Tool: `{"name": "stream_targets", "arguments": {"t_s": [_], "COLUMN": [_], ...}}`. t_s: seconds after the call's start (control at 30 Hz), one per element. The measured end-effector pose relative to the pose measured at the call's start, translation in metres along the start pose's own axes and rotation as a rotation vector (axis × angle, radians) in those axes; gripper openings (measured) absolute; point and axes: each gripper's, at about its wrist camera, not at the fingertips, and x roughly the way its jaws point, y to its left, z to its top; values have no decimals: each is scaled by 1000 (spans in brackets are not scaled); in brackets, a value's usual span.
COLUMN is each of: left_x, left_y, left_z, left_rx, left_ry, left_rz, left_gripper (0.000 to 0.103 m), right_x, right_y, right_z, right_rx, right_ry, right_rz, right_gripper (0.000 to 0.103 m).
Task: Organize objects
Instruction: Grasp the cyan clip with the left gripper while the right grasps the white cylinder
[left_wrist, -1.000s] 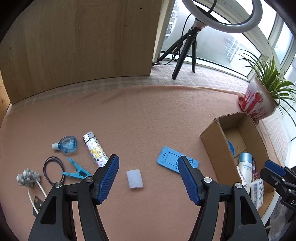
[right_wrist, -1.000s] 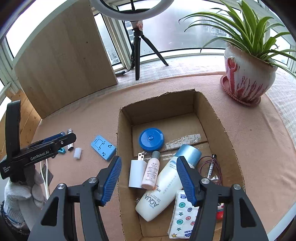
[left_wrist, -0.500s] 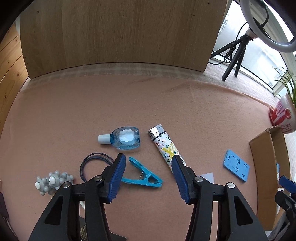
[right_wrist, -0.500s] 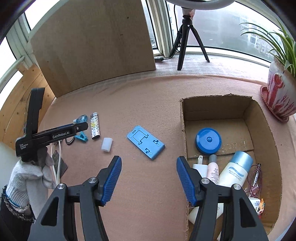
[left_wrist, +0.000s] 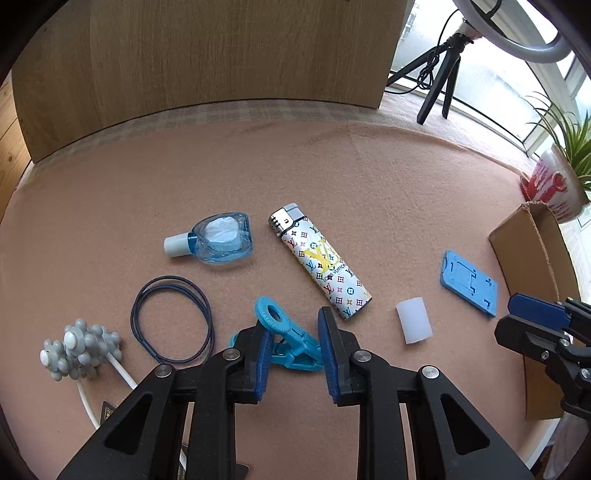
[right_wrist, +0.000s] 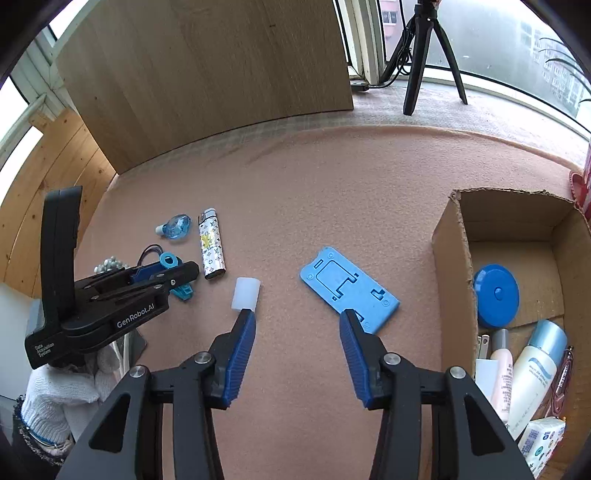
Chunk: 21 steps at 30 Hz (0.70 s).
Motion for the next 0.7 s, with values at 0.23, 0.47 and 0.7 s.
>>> {"name": "stream_targets", "arguments": {"t_s": [0.23, 0.47, 0.7], "left_x": [-10, -18, -22], "left_y": [-13, -15, -12], "left_z": [-25, -45, -51], "left_rx": [56, 80, 70], "left_ry": [-2, -5, -11], "left_rz": [-31, -61, -87], "left_gripper": [25, 25, 26], "right_x": [31, 57, 63], "right_y": [21, 35, 47], "right_z": [10, 15, 15], "right_rx": [-46, -78, -151], "right_ry": [44, 94, 91], "right_rz": [-4, 2, -41], "right_gripper": [40, 40, 18]}}
